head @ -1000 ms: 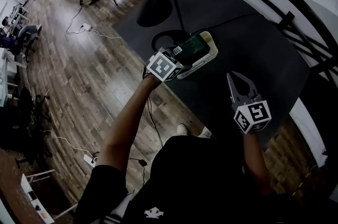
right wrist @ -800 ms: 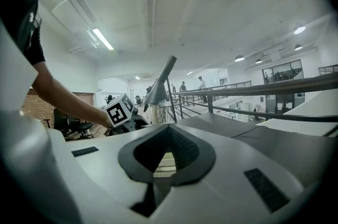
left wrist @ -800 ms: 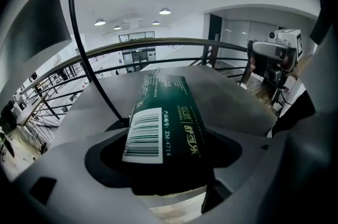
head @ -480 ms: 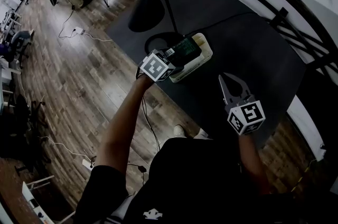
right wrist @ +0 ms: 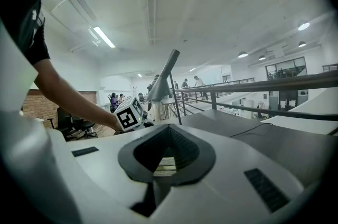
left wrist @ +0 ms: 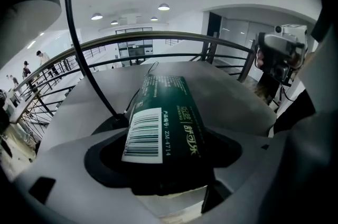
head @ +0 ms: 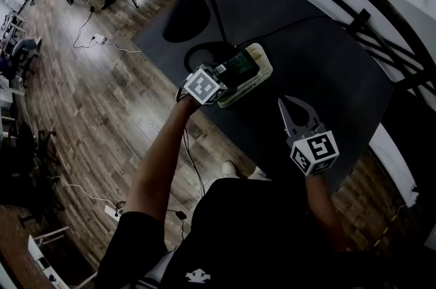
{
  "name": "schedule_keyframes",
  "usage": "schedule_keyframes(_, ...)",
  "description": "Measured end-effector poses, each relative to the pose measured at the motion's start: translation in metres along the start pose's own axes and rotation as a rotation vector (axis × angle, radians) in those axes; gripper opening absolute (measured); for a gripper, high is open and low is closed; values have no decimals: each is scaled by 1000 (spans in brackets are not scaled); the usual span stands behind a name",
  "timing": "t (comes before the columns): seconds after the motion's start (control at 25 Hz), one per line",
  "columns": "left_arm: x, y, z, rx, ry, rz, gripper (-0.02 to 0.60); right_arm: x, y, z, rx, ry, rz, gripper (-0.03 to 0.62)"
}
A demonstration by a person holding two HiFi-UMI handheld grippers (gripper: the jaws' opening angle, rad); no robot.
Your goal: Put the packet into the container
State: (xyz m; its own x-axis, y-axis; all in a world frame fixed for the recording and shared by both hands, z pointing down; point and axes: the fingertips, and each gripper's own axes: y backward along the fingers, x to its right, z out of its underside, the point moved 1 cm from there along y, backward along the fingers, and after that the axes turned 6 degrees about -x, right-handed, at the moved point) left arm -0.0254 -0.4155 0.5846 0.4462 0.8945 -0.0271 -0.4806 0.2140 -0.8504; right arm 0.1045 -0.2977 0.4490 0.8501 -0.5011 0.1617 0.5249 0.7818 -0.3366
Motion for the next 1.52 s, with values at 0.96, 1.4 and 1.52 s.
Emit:
schedule_keyframes(0.96,-1,-17,4,83,37,-87,420,5,-1,4,-1,-22,-11,5)
schedule_keyframes(1.4,-3,-9,3,140,92,-81,503,3,-1,3,-6,-25,-18,5)
schedule_keyframes(1.52,-5,-6,6,138,110,-90,503,2,-2,4,0,-13,-28,5)
